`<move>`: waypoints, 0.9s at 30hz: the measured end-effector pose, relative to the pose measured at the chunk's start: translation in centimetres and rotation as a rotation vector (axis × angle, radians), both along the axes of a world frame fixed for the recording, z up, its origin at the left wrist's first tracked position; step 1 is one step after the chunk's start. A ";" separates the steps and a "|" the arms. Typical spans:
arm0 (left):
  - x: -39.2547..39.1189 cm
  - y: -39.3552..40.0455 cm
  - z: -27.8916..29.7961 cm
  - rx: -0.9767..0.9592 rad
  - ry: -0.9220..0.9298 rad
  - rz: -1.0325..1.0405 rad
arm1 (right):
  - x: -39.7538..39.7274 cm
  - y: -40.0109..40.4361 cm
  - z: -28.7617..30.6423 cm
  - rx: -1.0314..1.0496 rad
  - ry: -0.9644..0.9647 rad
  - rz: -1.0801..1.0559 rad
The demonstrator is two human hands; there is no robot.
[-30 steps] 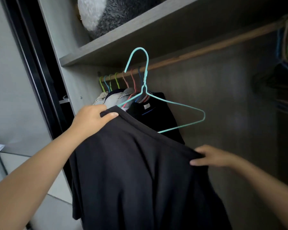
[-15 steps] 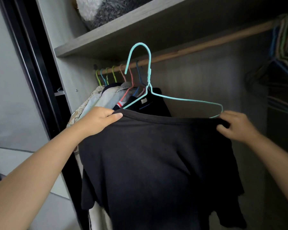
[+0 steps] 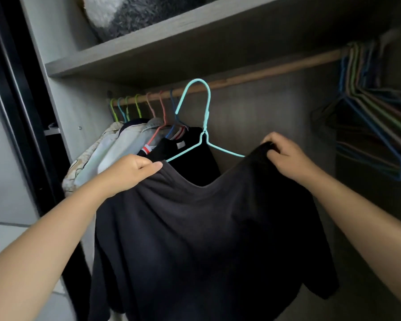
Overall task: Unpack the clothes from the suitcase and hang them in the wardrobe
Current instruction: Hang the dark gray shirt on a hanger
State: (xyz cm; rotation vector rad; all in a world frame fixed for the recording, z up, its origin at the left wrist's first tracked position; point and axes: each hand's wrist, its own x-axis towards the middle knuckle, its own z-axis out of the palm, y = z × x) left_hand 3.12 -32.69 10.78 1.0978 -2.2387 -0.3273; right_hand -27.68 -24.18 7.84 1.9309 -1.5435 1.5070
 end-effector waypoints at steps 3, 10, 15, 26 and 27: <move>0.1 -0.5 -0.2 -0.119 0.103 0.035 | 1.7 0.6 0.7 0.112 -0.170 0.171; 1.6 -1.5 -0.9 -0.406 0.197 0.168 | 2.0 3.5 1.9 0.407 0.411 -0.043; 2.6 -1.6 -0.9 -0.482 0.230 0.180 | 1.1 4.7 1.5 0.131 0.463 -0.084; 0.3 0.1 0.5 -0.423 0.258 -0.077 | 3.1 9.1 2.0 0.392 -0.560 0.345; 0.1 0.2 0.5 -0.437 0.275 -0.077 | 2.9 9.5 1.7 0.424 -0.435 0.208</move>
